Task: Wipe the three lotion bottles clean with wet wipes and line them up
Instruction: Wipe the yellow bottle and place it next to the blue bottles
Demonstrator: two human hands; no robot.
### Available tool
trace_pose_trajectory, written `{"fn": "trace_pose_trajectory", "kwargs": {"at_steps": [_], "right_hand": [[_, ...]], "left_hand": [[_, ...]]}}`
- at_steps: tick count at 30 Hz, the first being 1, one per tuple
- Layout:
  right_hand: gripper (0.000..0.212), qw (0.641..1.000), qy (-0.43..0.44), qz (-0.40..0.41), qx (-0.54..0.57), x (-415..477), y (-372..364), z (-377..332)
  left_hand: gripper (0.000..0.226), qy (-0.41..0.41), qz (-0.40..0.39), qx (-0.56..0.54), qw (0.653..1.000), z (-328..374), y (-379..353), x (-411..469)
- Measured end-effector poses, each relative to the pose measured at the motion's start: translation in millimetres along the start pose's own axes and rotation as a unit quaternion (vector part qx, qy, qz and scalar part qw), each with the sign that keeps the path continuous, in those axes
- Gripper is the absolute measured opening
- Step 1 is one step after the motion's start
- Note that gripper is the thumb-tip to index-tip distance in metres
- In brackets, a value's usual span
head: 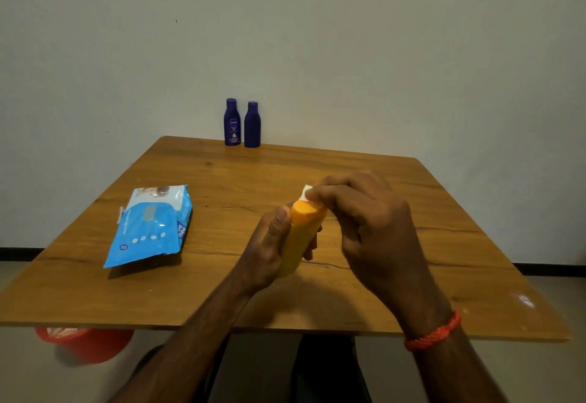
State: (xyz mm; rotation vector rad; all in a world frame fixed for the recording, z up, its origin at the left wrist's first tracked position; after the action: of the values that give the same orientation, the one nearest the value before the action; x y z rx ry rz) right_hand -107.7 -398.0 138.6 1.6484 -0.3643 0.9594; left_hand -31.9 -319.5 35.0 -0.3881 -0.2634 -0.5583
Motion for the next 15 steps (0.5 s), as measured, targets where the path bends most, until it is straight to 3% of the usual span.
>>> {"fn": "trace_pose_trajectory", "kwargs": {"at_steps": [4,6,11,13,15], "right_hand": [[0.032,0.997,0.066,-0.002,0.027,-5.8,2.1,-25.2],[0.027,0.997,0.064,0.004,0.034,-7.7,2.8,-14.8],[0.030,0.997,-0.069,-0.006,0.024,-14.4,-1.5,48.8],[0.031,0.975,-0.176,0.034,0.131,-21.8,6.1,72.5],[0.034,0.923,-0.273,0.066,0.263,-31.5,5.7,88.4]], "left_hand": [[0.050,-0.025,0.000,0.006,1.000,1.3,2.7,-2.7],[0.055,-0.025,-0.004,0.002,1.000,1.1,2.0,-3.9],[0.061,-0.014,-0.014,-0.009,1.000,0.3,1.5,-5.3],[0.062,-0.018,-0.010,-0.019,1.000,2.0,3.3,-4.7],[0.063,-0.023,-0.006,-0.016,1.000,2.6,4.5,-3.3]]}}
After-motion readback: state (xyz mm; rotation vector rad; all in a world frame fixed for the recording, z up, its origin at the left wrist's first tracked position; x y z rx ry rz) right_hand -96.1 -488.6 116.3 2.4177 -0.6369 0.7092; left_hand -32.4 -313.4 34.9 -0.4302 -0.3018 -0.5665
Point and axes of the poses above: each hand's wrist, its own x-axis towards the middle knuckle, its own y-axis out of the back of the hand, z = x × y, the point moved 10 cm from there along x, towards the middle knuckle, and after that the axes turned 14 degrees about -x, right-handed, at the moved point
